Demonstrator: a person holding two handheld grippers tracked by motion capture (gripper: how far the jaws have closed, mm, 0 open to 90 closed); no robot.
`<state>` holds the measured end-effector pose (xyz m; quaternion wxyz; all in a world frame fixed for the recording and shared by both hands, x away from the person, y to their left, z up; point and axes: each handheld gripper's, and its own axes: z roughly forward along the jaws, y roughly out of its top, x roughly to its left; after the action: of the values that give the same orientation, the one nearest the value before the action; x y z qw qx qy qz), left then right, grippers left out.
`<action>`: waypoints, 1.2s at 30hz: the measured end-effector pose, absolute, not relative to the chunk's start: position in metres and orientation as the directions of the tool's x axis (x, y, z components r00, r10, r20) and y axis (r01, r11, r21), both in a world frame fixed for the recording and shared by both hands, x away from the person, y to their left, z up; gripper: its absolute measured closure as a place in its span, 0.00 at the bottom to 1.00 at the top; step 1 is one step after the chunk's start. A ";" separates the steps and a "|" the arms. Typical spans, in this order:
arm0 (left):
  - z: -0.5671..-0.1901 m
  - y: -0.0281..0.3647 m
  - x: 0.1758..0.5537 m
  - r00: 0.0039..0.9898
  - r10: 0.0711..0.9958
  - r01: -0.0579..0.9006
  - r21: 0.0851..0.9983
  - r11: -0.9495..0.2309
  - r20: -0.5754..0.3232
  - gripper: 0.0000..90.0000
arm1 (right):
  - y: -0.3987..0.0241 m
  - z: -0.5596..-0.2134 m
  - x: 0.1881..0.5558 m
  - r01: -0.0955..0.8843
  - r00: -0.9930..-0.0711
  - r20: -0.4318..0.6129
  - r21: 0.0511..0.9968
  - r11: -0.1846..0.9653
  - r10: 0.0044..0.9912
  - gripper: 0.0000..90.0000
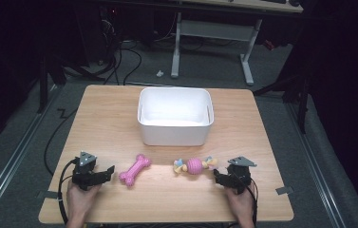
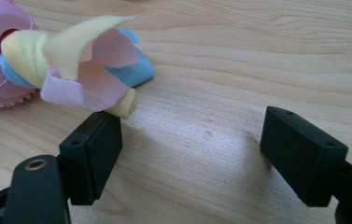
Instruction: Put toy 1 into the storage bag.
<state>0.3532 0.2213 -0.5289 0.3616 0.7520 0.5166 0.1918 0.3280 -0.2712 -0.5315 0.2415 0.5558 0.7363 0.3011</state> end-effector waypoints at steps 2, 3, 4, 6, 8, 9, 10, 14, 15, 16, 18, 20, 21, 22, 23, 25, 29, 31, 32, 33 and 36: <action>-0.527 0.222 0.351 0.397 0.913 0.634 0.747 -0.201 -0.092 0.22 | -0.271 -0.531 0.328 0.673 -0.266 -0.020 0.712 0.201 0.964 0.24; -0.527 0.222 0.351 0.397 0.913 0.634 0.747 -0.201 -0.092 0.22 | -0.271 -0.531 0.328 0.673 -0.267 -0.020 0.712 0.201 0.964 0.24; -0.526 0.223 0.350 0.399 0.912 0.634 0.747 -0.200 -0.094 0.22 | -0.271 -0.531 0.328 0.673 -0.267 -0.020 0.712 0.201 0.964 0.24; -0.524 0.223 0.348 0.403 0.910 0.633 0.747 -0.202 -0.096 0.23 | -0.271 -0.531 0.328 0.673 -0.267 -0.020 0.712 0.201 0.964 0.24; -0.523 0.223 0.347 0.405 0.909 0.631 0.750 -0.198 -0.101 0.23 | -0.271 -0.531 0.328 0.673 -0.267 -0.020 0.712 0.201 0.964 0.24; -0.521 0.224 0.346 0.410 0.905 0.630 0.752 -0.193 -0.111 0.23 | -0.271 -0.531 0.328 0.673 -0.267 -0.020 0.712 0.201 0.964 0.24; -0.521 0.224 0.346 0.410 0.905 0.630 0.752 -0.193 -0.111 0.23 | -0.271 -0.531 0.328 0.673 -0.267 -0.020 0.712 0.201 0.964 0.24; -0.516 0.223 0.341 0.426 0.899 0.623 0.755 -0.205 -0.107 0.23 | -0.271 -0.531 0.328 0.673 -0.267 -0.020 0.712 0.201 0.964 0.24; -0.513 0.222 0.340 0.439 0.892 0.615 0.759 -0.214 -0.104 0.23 | -0.271 -0.531 0.328 0.673 -0.267 -0.020 0.712 0.201 0.964 0.24; -0.512 0.221 0.339 0.445 0.889 0.610 0.762 -0.218 -0.103 0.23 | -0.271 -0.531 0.328 0.673 -0.266 -0.020 0.712 0.201 0.964 0.24; -0.510 0.221 0.338 0.452 0.886 0.606 0.764 -0.221 -0.101 0.24 | -0.271 -0.531 0.328 0.673 -0.266 -0.020 0.712 0.201 0.964 0.24; -0.507 0.220 0.336 0.462 0.881 0.598 0.770 -0.221 -0.107 0.25 | -0.271 -0.531 0.328 0.673 -0.266 -0.020 0.712 0.201 0.964 0.24; -0.504 0.219 0.333 0.474 0.874 0.589 0.776 -0.226 -0.105 0.26 | -0.271 -0.531 0.328 0.672 -0.267 -0.020 0.712 0.202 0.963 0.24; -0.502 0.218 0.332 0.483 0.869 0.586 0.778 -0.229 -0.107 0.27 | -0.271 -0.531 0.328 0.672 -0.267 -0.020 0.712 0.201 0.963 0.24; -0.502 0.218 0.332 0.483 0.869 0.586 0.778 -0.229 -0.107 0.28 | -0.271 -0.531 0.328 0.672 -0.267 -0.020 0.712 0.201 0.963 0.24; -0.496 0.215 0.330 0.501 0.859 0.583 0.775 -0.245 -0.105 0.28 | -0.271 -0.531 0.328 0.672 -0.267 -0.020 0.712 0.201 0.963 0.24; -0.489 0.210 0.330 0.523 0.845 0.588 0.765 -0.262 -0.112 0.29 | -0.271 -0.531 0.328 0.672 -0.267 -0.020 0.712 0.202 0.963 0.24; -0.485 0.207 0.330 0.532 0.839 0.593 0.758 -0.271 -0.116 0.29 | -0.271 -0.531 0.328 0.672 -0.267 -0.020 0.712 0.202 0.963 0.24; -0.483 0.205 0.331 0.536 0.837 0.595 0.755 -0.277 -0.115 0.29 | -0.271 -0.531 0.328 0.672 -0.267 -0.020 0.712 0.201 0.963 0.24; -0.483 0.205 0.331 0.536 0.837 0.595 0.755 -0.277 -0.115 0.29 | -0.271 -0.531 0.328 0.672 -0.267 -0.020 0.712 0.201 0.963 0.24; -0.478 0.200 0.332 0.545 0.831 0.596 0.750 -0.286 -0.116 0.30 | -0.271 -0.531 0.328 0.671 -0.270 -0.021 0.713 0.204 0.963 0.24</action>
<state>0.3317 0.2005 -0.4783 0.3899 0.7876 0.4528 0.1504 0.3279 -0.2710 -0.5315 0.2411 0.5538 0.7374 0.3023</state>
